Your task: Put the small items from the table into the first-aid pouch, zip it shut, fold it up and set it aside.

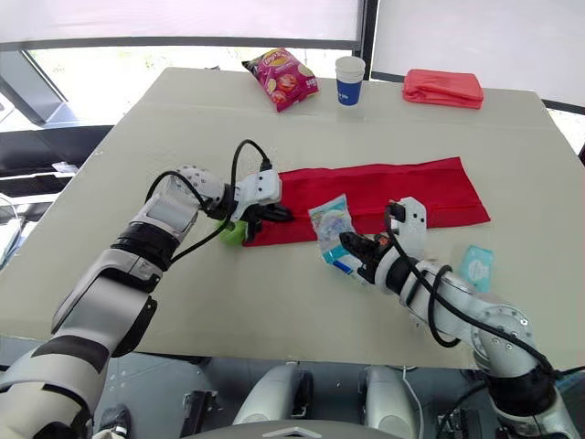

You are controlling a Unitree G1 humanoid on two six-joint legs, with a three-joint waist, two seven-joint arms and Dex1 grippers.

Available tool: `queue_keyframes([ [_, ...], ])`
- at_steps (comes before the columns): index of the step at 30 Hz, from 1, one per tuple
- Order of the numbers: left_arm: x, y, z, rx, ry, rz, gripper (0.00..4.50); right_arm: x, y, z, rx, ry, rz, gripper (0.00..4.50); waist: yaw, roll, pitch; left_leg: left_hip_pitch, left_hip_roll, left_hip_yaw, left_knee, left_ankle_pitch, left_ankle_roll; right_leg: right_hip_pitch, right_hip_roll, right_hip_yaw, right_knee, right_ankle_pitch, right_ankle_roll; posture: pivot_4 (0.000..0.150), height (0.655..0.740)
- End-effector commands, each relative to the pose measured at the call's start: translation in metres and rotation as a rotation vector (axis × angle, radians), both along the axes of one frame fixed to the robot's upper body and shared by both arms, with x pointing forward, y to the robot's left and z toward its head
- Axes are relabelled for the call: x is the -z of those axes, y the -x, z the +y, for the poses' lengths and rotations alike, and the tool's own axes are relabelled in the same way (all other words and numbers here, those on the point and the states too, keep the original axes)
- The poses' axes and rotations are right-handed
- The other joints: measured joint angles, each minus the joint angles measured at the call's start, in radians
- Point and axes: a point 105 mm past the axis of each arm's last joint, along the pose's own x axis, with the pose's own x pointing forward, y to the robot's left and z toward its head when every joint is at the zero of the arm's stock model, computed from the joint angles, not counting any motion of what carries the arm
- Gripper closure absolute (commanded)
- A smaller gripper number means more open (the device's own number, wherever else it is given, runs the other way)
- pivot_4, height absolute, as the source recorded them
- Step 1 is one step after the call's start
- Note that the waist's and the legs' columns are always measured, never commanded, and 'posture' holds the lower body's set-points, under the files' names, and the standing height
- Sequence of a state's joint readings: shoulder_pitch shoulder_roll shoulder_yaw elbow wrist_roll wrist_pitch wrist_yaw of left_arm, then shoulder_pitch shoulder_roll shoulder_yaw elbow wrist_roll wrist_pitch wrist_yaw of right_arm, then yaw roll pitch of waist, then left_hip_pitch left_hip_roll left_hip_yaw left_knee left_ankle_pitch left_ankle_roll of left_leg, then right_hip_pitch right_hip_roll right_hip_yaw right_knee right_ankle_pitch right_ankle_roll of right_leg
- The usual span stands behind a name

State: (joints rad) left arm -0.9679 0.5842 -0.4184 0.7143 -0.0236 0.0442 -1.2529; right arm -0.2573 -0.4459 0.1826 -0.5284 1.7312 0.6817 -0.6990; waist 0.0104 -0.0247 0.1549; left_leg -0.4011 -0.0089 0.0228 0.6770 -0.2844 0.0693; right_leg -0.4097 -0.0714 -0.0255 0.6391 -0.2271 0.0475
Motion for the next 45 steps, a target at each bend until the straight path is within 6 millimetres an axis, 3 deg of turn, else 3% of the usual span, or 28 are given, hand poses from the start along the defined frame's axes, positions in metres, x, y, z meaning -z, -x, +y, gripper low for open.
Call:
queue_keyframes([
  [1, -0.026, 0.002, -0.012, 0.028, 0.078, -0.015, 4.48, 0.004, -0.011, 0.01, 0.0, -0.013, 0.032, 4.5, -0.002, 0.0, 0.0, 0.0, 0.0, 0.0, 0.0, 0.0, 0.0, 0.0, 0.001, 0.0, 0.001, 0.0, 0.0, 0.15, 0.74],
  [9, -0.035, 0.012, -0.023, 0.039, 0.124, -0.015, 4.48, 0.016, -0.029, 0.025, 0.015, -0.058, 0.143, 4.5, -0.006, 0.0, 0.0, 0.0, 0.0, 0.0, 0.001, 0.0, 0.0, -0.001, 0.0, 0.0, 0.002, 0.0, 0.0, 0.15, 0.74],
  [24, -0.028, 0.033, -0.027, 0.051, 0.17, 0.027, 4.48, 0.018, -0.04, 0.053, -0.012, -0.185, 0.269, 4.5, -0.03, 0.0, 0.0, 0.002, 0.001, 0.0, 0.001, 0.001, -0.001, 0.0, 0.001, 0.001, 0.004, 0.0, 0.0, 0.15, 0.74],
  [33, -0.021, 0.049, -0.023, 0.032, 0.186, 0.112, 4.48, 0.023, -0.06, 0.053, 0.06, -0.28, 0.318, 4.5, -0.038, 0.0, 0.0, 0.002, 0.001, 0.0, 0.001, 0.001, -0.002, 0.0, 0.001, 0.001, 0.005, 0.0, 0.0, 0.15, 0.74],
  [39, -0.013, 0.045, -0.015, -0.009, 0.173, 0.111, 4.48, 0.029, -0.069, 0.054, 0.054, -0.242, 0.27, 4.5, -0.053, 0.0, -0.002, 0.004, 0.001, 0.0, 0.0, 0.001, -0.002, 0.0, 0.001, 0.002, 0.006, 0.001, -0.001, 0.15, 0.74],
  [41, -0.012, 0.04, -0.013, -0.029, 0.166, 0.098, 4.5, 0.027, -0.066, 0.052, 0.02, -0.216, 0.222, 3.66, -0.053, 0.0, -0.002, 0.005, 0.001, 0.0, 0.0, 0.001, -0.003, 0.0, 0.002, 0.002, 0.006, 0.001, -0.001, 0.15, 0.74],
  [42, -0.011, 0.037, -0.011, -0.037, 0.162, 0.094, 4.5, 0.027, -0.062, 0.049, -0.011, -0.143, 0.158, 3.5, -0.052, 0.0, -0.002, 0.005, 0.001, 0.0, 0.0, 0.001, -0.003, 0.0, 0.002, 0.002, 0.006, 0.001, -0.001, 0.15, 0.74],
  [45, -0.009, 0.033, -0.007, -0.049, 0.153, 0.086, 4.5, 0.022, -0.052, 0.036, -0.074, 0.02, -0.008, 1.92, -0.048, 0.001, -0.002, 0.004, 0.001, 0.0, 0.0, 0.001, -0.002, -0.001, 0.002, 0.002, 0.006, 0.001, -0.001, 0.15, 0.74],
])
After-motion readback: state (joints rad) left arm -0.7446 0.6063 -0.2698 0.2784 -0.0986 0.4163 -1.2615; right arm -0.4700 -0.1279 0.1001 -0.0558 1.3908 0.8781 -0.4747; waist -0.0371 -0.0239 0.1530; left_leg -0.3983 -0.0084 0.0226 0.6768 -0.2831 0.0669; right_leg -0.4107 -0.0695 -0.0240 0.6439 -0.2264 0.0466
